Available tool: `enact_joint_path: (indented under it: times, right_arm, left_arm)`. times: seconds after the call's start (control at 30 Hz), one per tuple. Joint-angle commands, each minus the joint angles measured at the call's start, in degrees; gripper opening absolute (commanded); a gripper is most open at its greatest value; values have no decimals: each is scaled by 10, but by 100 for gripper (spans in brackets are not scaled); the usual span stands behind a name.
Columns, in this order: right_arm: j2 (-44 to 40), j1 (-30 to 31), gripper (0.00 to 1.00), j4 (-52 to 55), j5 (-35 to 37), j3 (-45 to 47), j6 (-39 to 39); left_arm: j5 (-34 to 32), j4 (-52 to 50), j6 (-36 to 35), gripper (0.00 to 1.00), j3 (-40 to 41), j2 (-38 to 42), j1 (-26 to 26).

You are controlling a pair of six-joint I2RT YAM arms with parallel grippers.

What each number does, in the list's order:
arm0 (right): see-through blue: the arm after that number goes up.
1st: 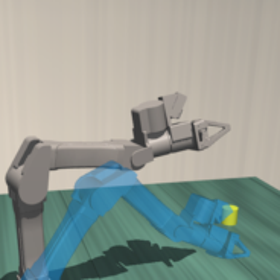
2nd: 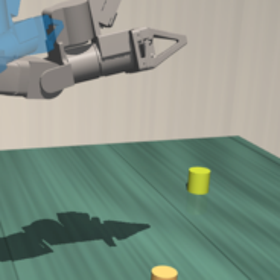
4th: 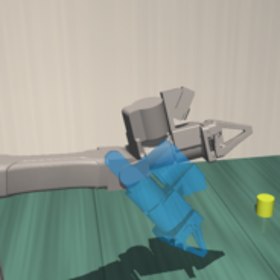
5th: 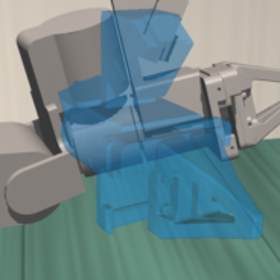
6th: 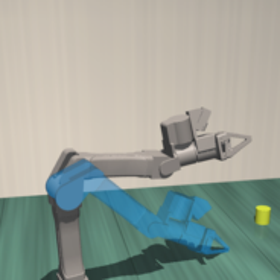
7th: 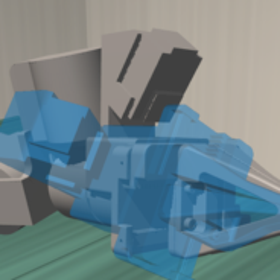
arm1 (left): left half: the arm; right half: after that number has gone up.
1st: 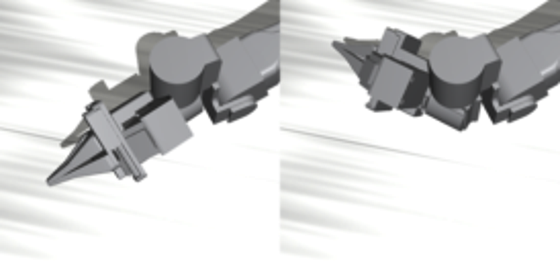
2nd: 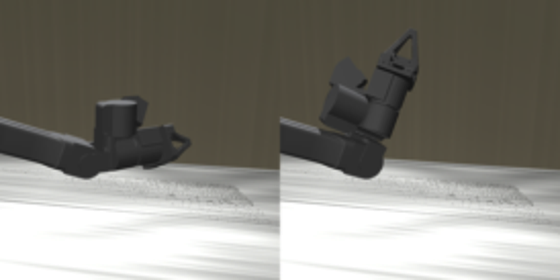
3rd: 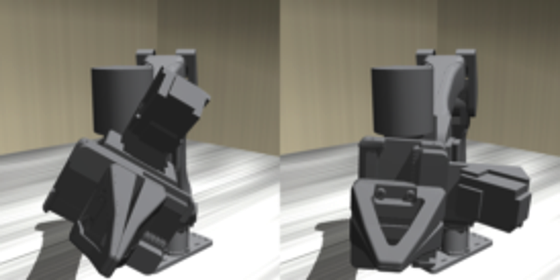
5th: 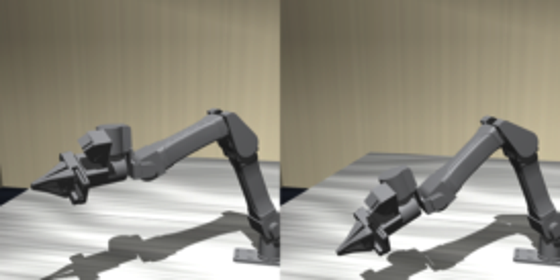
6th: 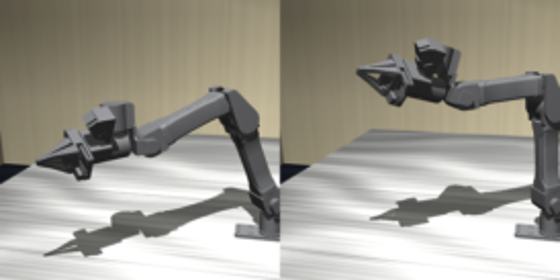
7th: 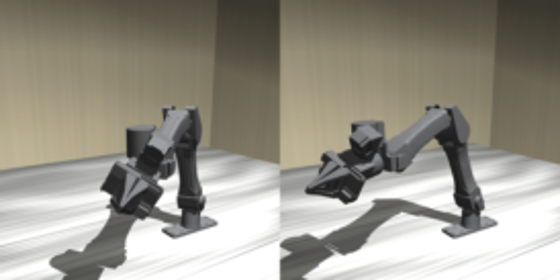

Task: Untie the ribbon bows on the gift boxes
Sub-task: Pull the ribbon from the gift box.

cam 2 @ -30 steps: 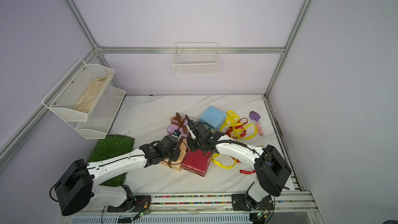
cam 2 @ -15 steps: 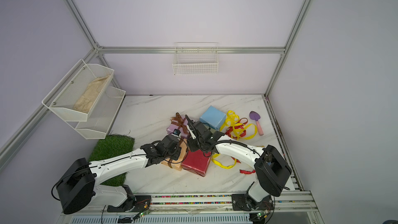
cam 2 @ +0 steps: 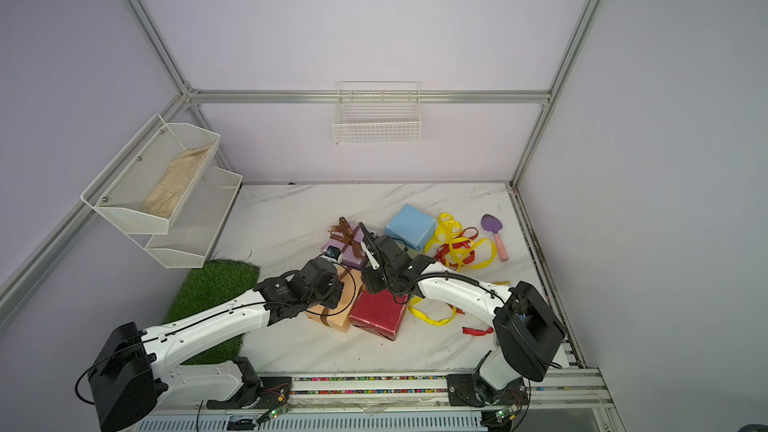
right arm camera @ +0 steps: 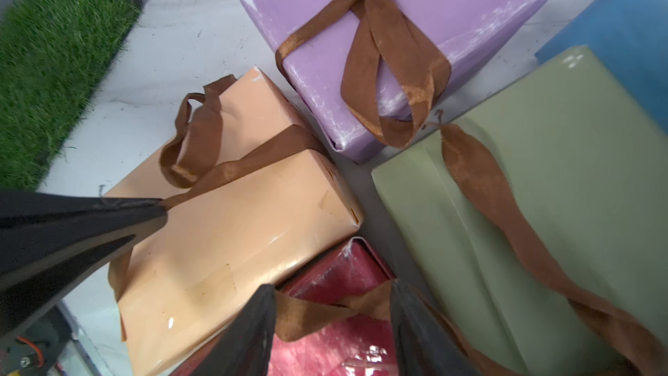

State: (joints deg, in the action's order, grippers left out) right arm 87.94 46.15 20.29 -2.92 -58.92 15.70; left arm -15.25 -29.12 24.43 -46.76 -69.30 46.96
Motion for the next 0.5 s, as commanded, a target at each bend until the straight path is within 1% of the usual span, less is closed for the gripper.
enact_joint_path:
  times: [0.0, 0.07, 0.13, 0.2, 0.4, 0.47]
  right_arm:
    - [-19, 3, 41, -50, -46, 10, 13]
    - [-17, 7, 35, -86, -76, 18, 30]
    - [-10, 13, 30, -115, -98, 25, 42]
    - [4, 25, 28, -134, -103, 27, 49]
    - [47, 56, 26, -164, -102, 18, 60]
    - [59, 58, 21, -179, -99, 20, 71]
  left_arm:
    - [3, -2, -12, 0, -50, 25, 1]
    - [2, -5, -13, 0, -53, 27, 1]
    - [1, -7, -12, 0, -56, 26, 1]
    - [3, -7, -10, 0, -58, 25, 1]
    - [2, -8, -10, 0, -60, 22, 1]
    - [0, -11, -8, 0, -61, 27, 1]
